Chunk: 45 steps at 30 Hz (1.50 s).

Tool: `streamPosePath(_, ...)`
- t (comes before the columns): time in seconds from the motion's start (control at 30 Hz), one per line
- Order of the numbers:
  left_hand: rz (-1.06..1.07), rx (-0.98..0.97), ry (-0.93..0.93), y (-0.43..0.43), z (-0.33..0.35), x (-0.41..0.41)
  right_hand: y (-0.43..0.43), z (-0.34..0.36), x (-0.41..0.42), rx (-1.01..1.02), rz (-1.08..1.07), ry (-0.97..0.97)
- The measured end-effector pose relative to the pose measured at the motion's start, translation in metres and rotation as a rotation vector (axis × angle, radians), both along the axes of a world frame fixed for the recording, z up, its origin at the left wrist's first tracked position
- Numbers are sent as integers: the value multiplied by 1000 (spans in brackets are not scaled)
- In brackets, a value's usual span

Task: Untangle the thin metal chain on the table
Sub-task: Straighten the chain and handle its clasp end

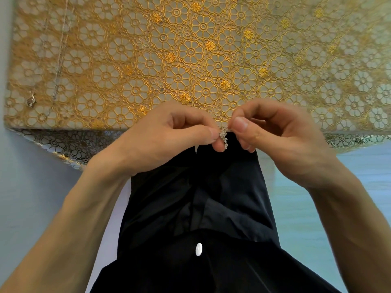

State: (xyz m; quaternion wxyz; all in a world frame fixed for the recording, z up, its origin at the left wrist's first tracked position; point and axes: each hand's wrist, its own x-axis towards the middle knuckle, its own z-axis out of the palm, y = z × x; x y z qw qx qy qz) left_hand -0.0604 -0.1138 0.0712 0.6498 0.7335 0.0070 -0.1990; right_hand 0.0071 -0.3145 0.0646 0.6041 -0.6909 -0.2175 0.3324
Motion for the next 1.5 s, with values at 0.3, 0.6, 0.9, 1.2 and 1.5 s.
streamPosePath(0.3, 97, 19, -83, 1, -4, -3, 0, 2, -3, -10, 3, 6)
streamPosePath(0.6, 93, 61, -93, 0, -2, -4, 1, 2, -5, -19, -24, 16)
streamPosePath(0.9, 48, -71, -76, 1, -4, -2, 8, 4, -5, -4, -72, 23)
streamPosePath(1.2, -7, -209, -1, 2, -6, -6, 10, 5, -5, 10, -70, 23)
streamPosePath(1.5, 5, -154, -25, 2, -6, -5, 8, -1, -4, 2, -60, -4)
